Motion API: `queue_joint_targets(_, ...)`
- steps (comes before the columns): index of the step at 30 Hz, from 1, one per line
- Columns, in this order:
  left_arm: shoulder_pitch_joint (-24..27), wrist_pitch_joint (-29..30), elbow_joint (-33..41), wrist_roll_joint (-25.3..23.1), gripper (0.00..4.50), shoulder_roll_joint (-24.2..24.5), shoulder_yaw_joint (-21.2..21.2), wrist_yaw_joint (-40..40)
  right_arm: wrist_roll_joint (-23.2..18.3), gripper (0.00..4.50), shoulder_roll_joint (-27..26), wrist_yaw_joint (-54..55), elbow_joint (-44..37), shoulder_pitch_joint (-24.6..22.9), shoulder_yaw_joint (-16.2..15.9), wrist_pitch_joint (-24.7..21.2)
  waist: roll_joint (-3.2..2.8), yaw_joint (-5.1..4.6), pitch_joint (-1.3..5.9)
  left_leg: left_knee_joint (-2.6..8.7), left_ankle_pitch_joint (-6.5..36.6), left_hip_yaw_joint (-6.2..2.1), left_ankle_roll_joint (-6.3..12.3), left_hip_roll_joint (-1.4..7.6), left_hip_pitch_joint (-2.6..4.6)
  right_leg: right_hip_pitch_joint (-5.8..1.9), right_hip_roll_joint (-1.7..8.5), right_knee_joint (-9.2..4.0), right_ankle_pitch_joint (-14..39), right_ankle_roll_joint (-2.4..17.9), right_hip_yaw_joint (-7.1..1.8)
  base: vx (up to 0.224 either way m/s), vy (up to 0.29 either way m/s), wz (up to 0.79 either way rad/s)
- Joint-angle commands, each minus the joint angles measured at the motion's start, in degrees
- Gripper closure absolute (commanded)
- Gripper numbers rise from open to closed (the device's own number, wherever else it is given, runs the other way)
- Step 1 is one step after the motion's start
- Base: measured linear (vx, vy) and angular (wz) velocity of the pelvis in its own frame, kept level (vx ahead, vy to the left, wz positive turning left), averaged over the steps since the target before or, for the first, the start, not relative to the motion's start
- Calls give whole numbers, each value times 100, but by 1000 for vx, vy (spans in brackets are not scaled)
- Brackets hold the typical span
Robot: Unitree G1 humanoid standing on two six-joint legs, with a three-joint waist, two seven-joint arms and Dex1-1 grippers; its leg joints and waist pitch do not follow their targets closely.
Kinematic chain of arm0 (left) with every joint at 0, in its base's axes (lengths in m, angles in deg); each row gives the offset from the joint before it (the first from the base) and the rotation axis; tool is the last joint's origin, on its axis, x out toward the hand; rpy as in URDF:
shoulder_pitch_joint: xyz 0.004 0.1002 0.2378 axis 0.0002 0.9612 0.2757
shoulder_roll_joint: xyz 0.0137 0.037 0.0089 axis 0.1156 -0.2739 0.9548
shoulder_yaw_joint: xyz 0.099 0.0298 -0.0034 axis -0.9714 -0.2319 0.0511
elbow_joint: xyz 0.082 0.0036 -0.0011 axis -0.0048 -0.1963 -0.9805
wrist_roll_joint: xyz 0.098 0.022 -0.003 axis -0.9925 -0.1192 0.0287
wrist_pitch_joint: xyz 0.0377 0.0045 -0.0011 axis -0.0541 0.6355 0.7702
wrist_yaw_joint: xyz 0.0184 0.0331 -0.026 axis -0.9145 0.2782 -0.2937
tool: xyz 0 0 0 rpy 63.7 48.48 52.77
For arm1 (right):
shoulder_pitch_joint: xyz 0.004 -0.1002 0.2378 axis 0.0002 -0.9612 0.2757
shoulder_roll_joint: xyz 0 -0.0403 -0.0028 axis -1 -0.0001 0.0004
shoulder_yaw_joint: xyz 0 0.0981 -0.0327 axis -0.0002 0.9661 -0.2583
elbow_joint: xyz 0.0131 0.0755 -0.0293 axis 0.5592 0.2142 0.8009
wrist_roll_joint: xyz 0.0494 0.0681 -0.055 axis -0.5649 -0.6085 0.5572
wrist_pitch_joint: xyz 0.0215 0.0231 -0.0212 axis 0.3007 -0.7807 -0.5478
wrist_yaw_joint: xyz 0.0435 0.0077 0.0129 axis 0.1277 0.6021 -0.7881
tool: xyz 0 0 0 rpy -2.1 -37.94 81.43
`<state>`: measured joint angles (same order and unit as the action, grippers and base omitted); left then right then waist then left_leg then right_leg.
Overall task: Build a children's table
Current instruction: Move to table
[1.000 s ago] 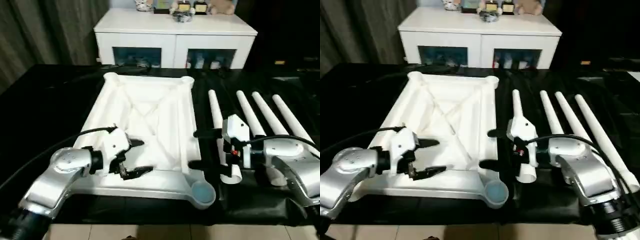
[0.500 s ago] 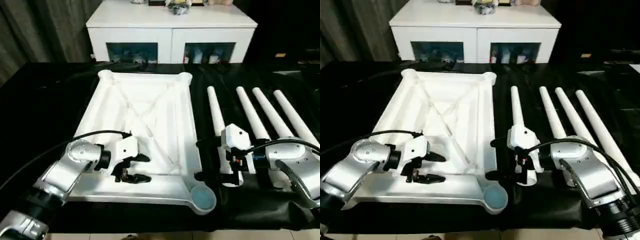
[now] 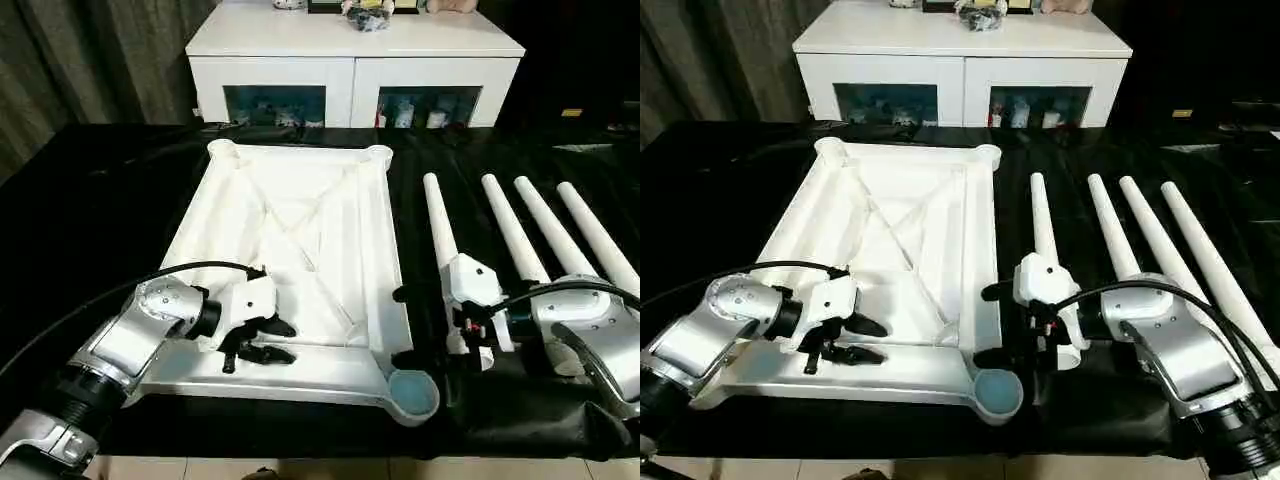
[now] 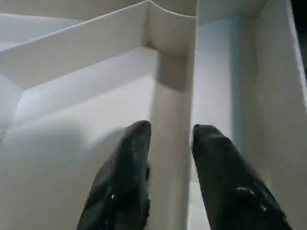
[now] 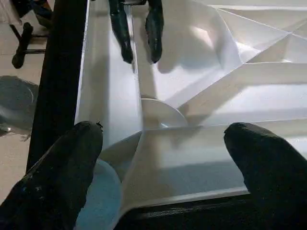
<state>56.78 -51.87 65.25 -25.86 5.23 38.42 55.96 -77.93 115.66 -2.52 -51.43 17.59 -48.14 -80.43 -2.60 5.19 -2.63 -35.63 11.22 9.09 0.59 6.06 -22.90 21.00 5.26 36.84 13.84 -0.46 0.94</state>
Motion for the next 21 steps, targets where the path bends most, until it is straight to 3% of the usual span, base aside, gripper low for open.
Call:
queue_joint_targets(1,-98,-32,-88,-99,314,-37,-46,-83,17,0,12,-29,-147,-46,-60,67,-6,7,317,578,1696,-275,126,667,193,-123,463,-413,-58,1635,-185,0,0,0)
queue_joint_targets(6,-89,31,-140,-232,357,-84,-66,-240,52,0,1,13,-201,-140,-70,28,-19,15,315,583,1745,-285,144,679,194,-121,465,-414,-84,1629,-185,0,0,0)
queue_joint_targets(10,5,120,-132,-300,377,11,-108,-165,37,0,7,36,-260,-179,-72,-21,-12,10,291,603,1969,-288,64,680,203,-102,470,-445,304,1599,-196,0,0,0)
queue_joint_targets(11,5,120,-132,-300,401,11,-108,-165,37,0,7,36,-260,-179,-72,-21,-11,7,284,608,2000,-290,51,681,199,-99,470,-450,373,1586,-200,0,0,0)
queue_joint_targets(16,75,120,-214,-307,441,49,62,-350,25,0,-24,65,-246,-152,-52,-30,-8,-3,273,623,2112,-297,-30,684,205,-78,473,-468,591,1515,-210,0,0,0)
queue_joint_targets(21,81,39,-381,-244,441,90,286,-519,52,0,-67,134,-214,-131,-22,-4,-6,-35,274,632,2060,-311,-53,674,170,-89,470,-466,587,1472,-208,0,0,0)
